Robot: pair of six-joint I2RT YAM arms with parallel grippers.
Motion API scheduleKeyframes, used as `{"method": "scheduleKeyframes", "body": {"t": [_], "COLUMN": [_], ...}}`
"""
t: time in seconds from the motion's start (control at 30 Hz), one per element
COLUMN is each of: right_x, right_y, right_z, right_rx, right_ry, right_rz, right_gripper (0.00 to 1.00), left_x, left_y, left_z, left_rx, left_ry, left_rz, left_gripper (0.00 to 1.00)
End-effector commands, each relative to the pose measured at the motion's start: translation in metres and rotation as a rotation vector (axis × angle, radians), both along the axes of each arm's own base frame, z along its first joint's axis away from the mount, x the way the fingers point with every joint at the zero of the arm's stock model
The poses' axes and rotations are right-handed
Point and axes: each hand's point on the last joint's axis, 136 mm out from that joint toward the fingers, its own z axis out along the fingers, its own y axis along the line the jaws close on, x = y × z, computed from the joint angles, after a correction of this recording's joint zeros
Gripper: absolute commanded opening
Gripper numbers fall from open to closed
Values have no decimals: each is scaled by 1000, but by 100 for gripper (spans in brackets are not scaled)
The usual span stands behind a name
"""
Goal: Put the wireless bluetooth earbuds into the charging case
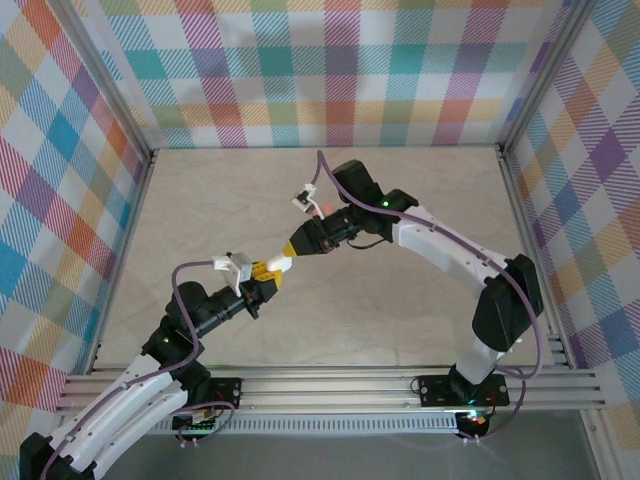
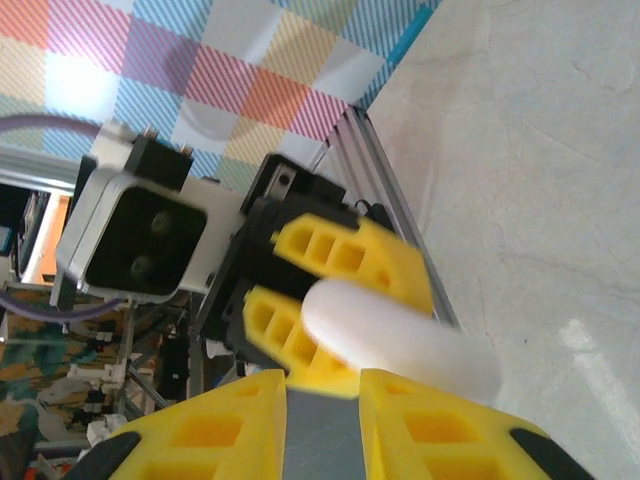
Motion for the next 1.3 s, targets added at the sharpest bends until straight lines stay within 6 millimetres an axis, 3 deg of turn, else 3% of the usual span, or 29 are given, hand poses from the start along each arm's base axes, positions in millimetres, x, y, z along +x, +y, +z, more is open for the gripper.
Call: {"method": "scheduleKeyframes", "body": {"t": [0.0, 0.1, 0.2, 0.47, 0.67, 0.97, 1.17, 1.27], "right_x": [6, 22, 18, 6, -9, -16, -17, -16], "right_y": [-16, -35, -43, -42, -49, -48, -40, -37], "right_z": [25, 27, 24, 27, 49, 50, 53, 52], "right_rx": [85, 118, 151, 287, 419, 426, 448, 451], "right_ry": [-119, -212, -298, -307, -445, -500, -507, -486], "right_rz": [-52, -162, -176, -103, -70, -53, -31, -16], "right_gripper": [36, 48, 61, 75, 77, 74, 68, 56], "left_x": [1, 3, 1, -18, -24, -18, -16, -15], "left_y": [5, 9, 5, -21, -36, -49, -55, -55], "left_z": [19, 26, 36, 88, 106, 111, 108, 107], "left_rx": [-57, -101, -142, -303, -340, -332, -317, -317], "left_ry": [-18, 39, 111, 125, 166, 210, 246, 246], "left_rz": [32, 59, 27, -195, -307, -361, -378, -371], "left_gripper": [0, 0, 0, 0, 0, 0, 0, 0]}}
